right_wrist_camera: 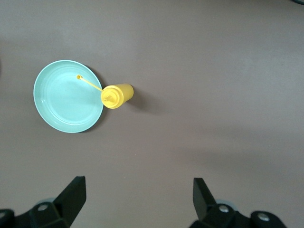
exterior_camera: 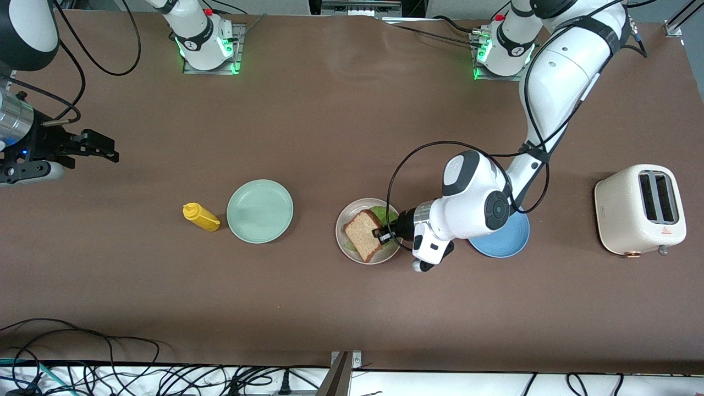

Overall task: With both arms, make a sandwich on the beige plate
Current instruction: 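Carry the bread slice with the left gripper onto the lettuce, then open the left gripper and withdraw it toward the toaster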

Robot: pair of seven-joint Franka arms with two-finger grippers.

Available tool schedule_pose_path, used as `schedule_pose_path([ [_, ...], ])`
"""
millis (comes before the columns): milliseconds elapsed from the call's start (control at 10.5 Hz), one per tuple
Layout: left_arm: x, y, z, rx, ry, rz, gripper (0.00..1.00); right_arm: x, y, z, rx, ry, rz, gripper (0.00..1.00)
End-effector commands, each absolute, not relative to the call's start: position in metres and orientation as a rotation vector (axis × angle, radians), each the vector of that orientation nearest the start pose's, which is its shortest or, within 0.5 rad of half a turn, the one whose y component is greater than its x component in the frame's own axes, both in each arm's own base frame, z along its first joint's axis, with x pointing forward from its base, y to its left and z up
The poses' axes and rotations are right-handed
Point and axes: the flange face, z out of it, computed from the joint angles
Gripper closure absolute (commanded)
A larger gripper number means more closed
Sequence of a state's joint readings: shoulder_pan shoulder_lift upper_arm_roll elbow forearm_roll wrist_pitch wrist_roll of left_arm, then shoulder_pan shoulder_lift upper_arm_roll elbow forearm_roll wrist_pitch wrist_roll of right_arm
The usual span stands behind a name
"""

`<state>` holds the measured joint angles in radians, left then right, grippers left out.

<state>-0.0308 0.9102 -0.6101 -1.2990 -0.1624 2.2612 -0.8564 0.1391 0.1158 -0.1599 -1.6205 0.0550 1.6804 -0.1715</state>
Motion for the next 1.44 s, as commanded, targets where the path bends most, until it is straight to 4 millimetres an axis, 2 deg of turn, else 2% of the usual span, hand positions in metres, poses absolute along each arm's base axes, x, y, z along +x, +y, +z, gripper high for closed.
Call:
schedule_pose_path([
  [0,0.670,-0.343,0.281,2.503,0.696,-0.436,0.52,0.590,-0.006,0.555,-3.143,-0.210,0.053,0.00],
  [96,0.670,-0.337,0.279,2.522,0.697,-0.463,0.24,0.592,-0.006,0.553,-3.144,-0.210,0.057,0.00],
  [287,0.673,-0.322,0.272,2.553,0.712,-0.474,0.00,0.595,-0.004,0.561,-3.152,-0.229,0.032,0.00],
  [478,0.674,-0.315,0.269,2.611,0.694,-0.455,0.00,0.596,-0.010,0.578,-3.154,-0.210,-0.009,0.00],
  [670,0.680,-0.293,0.268,2.643,0.707,-0.458,0.00,0.596,-0.010,0.579,-3.156,-0.206,-0.007,0.00],
  [765,0.686,-0.280,0.276,2.657,0.714,-0.445,0.00,0.595,-0.009,0.578,-3.154,-0.210,0.008,0.00],
  [957,0.690,-0.256,0.316,2.770,0.682,-0.349,0.00,0.595,-0.003,0.579,-3.153,-0.225,0.005,0.00],
  [1148,0.687,-0.231,0.378,2.889,0.660,-0.231,0.00,0.595,-0.009,0.578,-3.145,-0.223,0.006,0.00],
  [1339,0.687,-0.175,0.433,2.931,0.687,-0.180,0.00,0.595,0.002,0.579,-3.143,-0.235,0.001,0.00],
])
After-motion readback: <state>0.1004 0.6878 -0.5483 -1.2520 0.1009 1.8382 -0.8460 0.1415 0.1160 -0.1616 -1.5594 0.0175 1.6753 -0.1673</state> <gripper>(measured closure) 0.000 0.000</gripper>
